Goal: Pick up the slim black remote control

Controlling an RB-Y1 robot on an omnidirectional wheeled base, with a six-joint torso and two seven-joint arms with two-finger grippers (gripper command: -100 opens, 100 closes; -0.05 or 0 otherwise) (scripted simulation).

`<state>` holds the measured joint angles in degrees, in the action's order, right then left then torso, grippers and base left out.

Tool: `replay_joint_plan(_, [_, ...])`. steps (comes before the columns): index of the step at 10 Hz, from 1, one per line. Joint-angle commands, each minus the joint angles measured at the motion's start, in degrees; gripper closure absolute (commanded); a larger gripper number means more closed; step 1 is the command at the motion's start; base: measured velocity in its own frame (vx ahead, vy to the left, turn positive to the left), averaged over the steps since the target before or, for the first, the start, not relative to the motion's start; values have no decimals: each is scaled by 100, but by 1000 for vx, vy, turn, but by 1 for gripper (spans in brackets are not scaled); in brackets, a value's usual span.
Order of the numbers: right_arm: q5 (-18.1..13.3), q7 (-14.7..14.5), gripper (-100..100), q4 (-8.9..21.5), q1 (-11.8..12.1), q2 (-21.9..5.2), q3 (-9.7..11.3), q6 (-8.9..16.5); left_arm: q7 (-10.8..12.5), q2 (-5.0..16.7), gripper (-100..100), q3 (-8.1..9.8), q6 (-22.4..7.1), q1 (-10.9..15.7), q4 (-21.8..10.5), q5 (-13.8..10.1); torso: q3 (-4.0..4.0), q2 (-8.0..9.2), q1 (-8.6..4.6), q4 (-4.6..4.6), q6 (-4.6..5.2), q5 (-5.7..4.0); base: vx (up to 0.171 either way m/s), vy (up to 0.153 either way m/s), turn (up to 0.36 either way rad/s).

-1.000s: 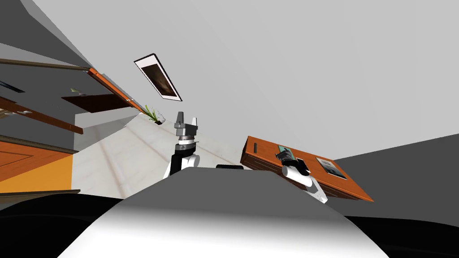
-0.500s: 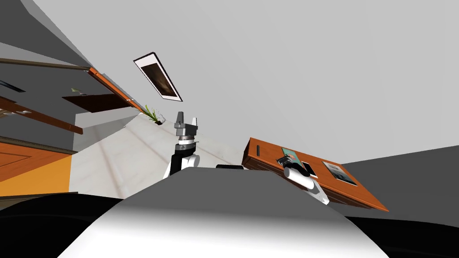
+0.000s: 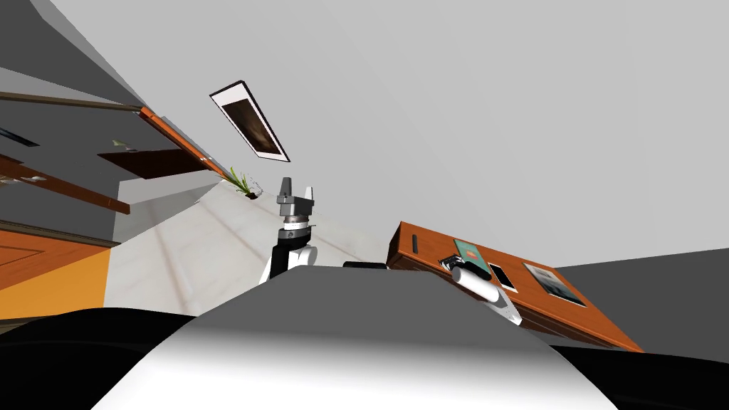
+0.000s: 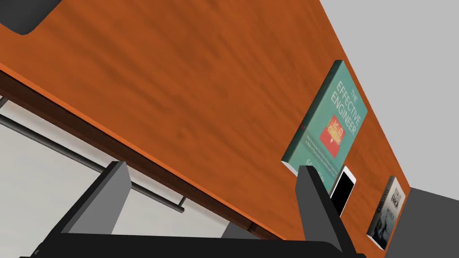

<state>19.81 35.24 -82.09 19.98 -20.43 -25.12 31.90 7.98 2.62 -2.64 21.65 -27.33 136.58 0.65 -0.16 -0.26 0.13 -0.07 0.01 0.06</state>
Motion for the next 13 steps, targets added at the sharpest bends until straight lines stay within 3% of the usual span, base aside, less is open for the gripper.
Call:
replay_joint_plan(1, [203, 151, -100, 286, -78, -108, -49, 286, 0, 0, 0, 0, 0, 0, 0, 0, 0, 0, 0, 0, 0, 0, 118, 62, 3])
replay_joint_plan(3, [203, 151, -100, 496, -78, -108, -49, 343, 0, 0, 0, 0, 0, 0, 0, 0, -3, -5, 4, -1, 0, 1, 74, 38, -2])
replay_joint_plan(4, [320, 294, -100, 660, -174, -165, -102, 648, 0, 0, 0, 0, 0, 0, 0, 0, 5, 10, -5, 2, 0, -1, 89, 33, 1])
replay_joint_plan(5, [320, 294, -100, 793, -174, -165, -102, 661, 0, 0, 0, 0, 0, 0, 0, 0, 2, 2, -3, 1, 0, -1, 94, 33, 0])
replay_joint_plan(10, [664, 684, -100, 1778, -486, -320, -234, 1412, 0, 0, 0, 0, 0, 0, 0, 0, -6, -9, -4, -2, 0, -1, 119, 30, -8])
replay_joint_plan(13, [775, 798, -100, 2123, -596, -370, -266, 1863, 0, 0, 0, 0, 0, 0, 0, 0, -8, -15, -8, -3, -1, -1, 119, 16, -14])
